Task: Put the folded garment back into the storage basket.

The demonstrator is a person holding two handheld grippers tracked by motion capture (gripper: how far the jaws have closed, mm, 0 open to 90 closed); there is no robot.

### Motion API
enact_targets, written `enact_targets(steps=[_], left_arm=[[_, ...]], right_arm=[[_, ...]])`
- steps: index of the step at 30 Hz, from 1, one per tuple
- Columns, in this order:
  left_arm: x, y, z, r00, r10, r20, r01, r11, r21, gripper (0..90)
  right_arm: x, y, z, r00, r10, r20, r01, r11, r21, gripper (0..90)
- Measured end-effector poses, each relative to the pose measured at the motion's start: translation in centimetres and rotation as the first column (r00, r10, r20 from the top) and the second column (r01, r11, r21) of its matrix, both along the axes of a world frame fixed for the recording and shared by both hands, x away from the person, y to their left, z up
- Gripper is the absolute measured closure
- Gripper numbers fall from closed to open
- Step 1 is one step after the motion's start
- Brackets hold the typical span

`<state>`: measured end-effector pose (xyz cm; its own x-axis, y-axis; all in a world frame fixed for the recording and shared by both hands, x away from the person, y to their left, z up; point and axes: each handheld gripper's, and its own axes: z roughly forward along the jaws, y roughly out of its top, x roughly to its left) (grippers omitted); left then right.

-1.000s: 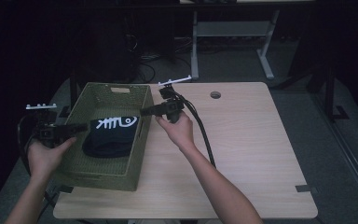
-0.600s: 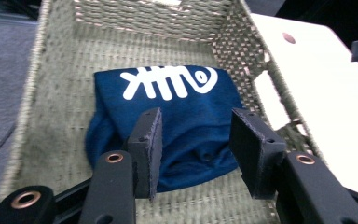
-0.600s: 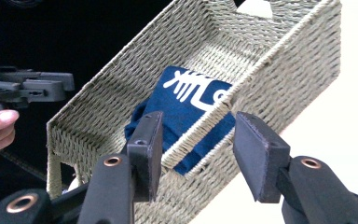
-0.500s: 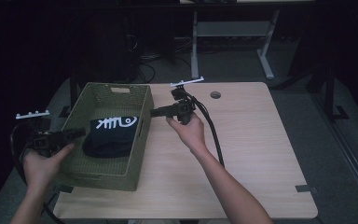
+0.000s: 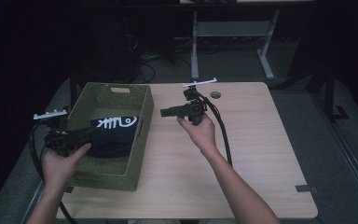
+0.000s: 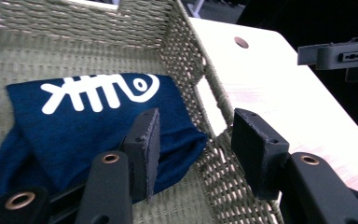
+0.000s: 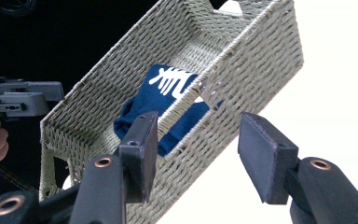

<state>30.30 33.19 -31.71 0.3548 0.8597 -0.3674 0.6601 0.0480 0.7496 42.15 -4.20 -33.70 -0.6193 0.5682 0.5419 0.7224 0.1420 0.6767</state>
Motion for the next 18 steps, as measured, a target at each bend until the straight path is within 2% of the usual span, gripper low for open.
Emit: enact_targets(steps=[11,18], left_arm=[[-0.2,-1.9,-0.2,0.9992,-0.039,0.011,0.039,0.9991,-0.015,48.9],[-0.3,-3.4,-0.2,0.9976,-0.063,0.030,0.064,0.9970,-0.043,46.9]], right_arm=[[-0.4,-1.7,-0.5,0.9997,-0.024,-0.009,0.024,1.000,0.004,44.6],[-0.6,-3.3,-0.8,0.9989,-0.046,-0.011,0.046,0.999,0.003,42.3]])
